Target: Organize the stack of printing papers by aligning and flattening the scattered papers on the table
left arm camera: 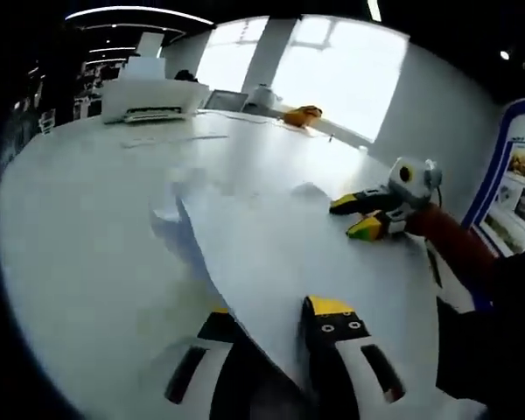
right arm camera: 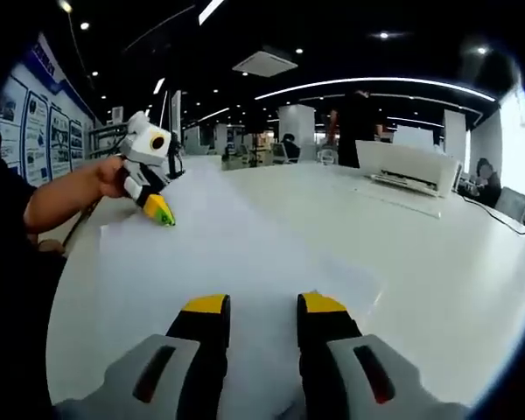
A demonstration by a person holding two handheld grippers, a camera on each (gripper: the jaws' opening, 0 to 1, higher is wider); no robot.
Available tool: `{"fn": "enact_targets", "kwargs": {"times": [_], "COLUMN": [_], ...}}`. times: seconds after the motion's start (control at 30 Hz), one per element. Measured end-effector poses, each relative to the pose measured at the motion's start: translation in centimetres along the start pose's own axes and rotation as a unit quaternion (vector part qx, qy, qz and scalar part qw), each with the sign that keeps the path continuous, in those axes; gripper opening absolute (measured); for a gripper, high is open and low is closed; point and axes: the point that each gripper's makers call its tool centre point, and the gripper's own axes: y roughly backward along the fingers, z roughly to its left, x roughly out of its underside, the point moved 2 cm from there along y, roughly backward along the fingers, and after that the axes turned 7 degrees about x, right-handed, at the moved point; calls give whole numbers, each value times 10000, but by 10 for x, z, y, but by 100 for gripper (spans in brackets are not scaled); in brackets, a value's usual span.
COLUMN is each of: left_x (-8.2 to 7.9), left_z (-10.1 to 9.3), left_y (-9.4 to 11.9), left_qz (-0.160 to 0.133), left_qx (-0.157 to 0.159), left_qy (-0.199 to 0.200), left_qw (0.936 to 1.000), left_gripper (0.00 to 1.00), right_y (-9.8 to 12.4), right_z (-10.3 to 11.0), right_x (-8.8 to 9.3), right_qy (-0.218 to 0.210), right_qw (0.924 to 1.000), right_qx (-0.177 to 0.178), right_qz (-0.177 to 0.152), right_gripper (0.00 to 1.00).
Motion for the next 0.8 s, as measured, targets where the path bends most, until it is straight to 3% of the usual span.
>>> {"fn": "enact_targets", "kwargs": {"times": [0.23, 0.37, 0.43, 0.53, 0.63, 0.8], "left_x": [-12, -35, -47, -51, -43, -16], "left_z": [3, -12, -23, -34, -32, -21], "left_y": [49, 66, 62, 46, 24, -7], "left_qz": [-598, -838, -896, -824, -659, -382], "left_qx": [-272, -367, -323, -169, -83, -20], "left_qy": [-23, -301, -493, -608, -581, -317], "left_qw": [9978, 9954, 9942, 9946, 9961, 9988], "left_gripper": [25, 25, 25, 25, 25, 25], "right_y": [0, -1, -1, -1, -2, -3], "right_z": [2, 2, 2, 2, 3, 4], "right_x": [1, 2, 2, 3, 3, 2], "right_qy": [-19, -25, -28, -45, -36, -31], "right_qw": [10000, 10000, 10000, 10000, 10000, 10000], "right_qx": [-17, -2, -2, 2, 15, 14], "right_qz": [-19, -31, -34, -35, -41, -45], "right_gripper": [26, 26, 26, 26, 26, 26]}}
